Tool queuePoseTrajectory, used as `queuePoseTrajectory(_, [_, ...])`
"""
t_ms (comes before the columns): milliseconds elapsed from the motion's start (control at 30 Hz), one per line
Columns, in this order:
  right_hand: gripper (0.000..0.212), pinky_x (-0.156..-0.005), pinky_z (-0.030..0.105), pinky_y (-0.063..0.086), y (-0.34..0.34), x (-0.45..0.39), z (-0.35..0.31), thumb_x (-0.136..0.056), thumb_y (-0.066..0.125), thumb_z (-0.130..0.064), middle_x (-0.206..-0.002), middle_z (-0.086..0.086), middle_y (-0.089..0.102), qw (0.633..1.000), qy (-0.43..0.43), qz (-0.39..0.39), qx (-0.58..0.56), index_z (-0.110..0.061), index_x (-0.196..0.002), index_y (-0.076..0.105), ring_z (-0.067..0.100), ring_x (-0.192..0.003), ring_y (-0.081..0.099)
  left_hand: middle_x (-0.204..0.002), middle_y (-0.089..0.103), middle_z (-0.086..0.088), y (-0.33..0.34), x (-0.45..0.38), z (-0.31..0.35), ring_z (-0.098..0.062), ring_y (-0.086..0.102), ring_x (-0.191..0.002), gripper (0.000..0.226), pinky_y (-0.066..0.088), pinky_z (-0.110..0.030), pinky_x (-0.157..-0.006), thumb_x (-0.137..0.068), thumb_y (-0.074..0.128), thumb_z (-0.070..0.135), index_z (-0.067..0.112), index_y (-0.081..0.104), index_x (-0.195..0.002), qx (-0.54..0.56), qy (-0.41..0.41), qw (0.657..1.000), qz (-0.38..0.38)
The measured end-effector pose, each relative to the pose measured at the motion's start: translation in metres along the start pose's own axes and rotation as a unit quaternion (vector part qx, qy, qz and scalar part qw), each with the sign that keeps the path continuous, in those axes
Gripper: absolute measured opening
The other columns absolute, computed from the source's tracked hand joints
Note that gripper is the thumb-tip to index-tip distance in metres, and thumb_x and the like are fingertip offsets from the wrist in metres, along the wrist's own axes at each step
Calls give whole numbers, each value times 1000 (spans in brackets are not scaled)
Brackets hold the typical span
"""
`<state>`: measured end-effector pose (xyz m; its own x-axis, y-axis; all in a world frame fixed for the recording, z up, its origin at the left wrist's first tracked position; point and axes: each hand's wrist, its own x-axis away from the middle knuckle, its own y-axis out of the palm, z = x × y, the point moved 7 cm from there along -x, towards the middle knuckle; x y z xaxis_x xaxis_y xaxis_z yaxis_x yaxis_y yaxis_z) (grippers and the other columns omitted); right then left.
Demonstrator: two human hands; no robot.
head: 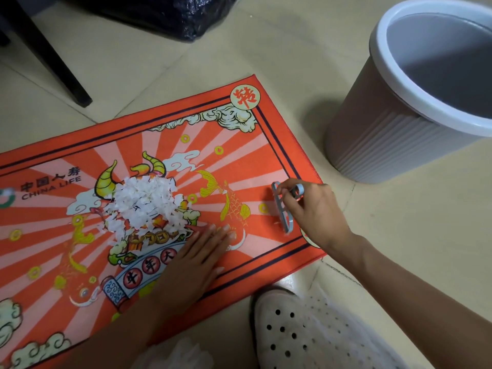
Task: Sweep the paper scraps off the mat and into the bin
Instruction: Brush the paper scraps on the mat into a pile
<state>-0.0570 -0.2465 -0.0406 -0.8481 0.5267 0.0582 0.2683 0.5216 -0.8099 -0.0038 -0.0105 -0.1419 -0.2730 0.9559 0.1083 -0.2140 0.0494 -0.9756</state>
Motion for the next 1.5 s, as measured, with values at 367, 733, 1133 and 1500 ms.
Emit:
queuePoseTrajectory(367, [20,-51,30,43,18,-29,-37,-95,51,-22,-68,-3,70,997,-1,0,-73,-25,-88,70,16,-49,57,-165,10,-1,6,25,-10,-21,10,-152,58,17,-40,-117,-105,23,39,16,13,-157,-9,-18,1000,-12])
queuePoseTrajectory(733, [19,-52,19,33,32,-19,-38,-95,53,-21,-71,-2,68,1000,-17,-8,13,-26,-97,71,8,-48,47,-165,10,1,4,43,-20,-18,10,-151,59,13,-37,-118,-104,26,39,18,12,-157,-1,-43,999,-5])
queuePoseTrajectory(1133, [21,-58,31,43,79,-40,-108,-92,51,-16,-79,6,72,998,-32,-42,-34,-15,-88,71,25,-62,58,-161,27,0,12,64,-22,-18,16,-150,54,10,-38,-120,-100,32,32,18,33,-152,-29,-33,999,0])
queuePoseTrajectory(1500, [21,-51,22,47,84,-51,-144,-96,51,-17,-69,9,71,997,-50,-57,-28,-11,-88,70,21,-56,63,-163,20,1,15,65,-23,-18,15,-151,55,15,-41,-119,-101,33,32,18,26,-155,-15,-43,999,-11])
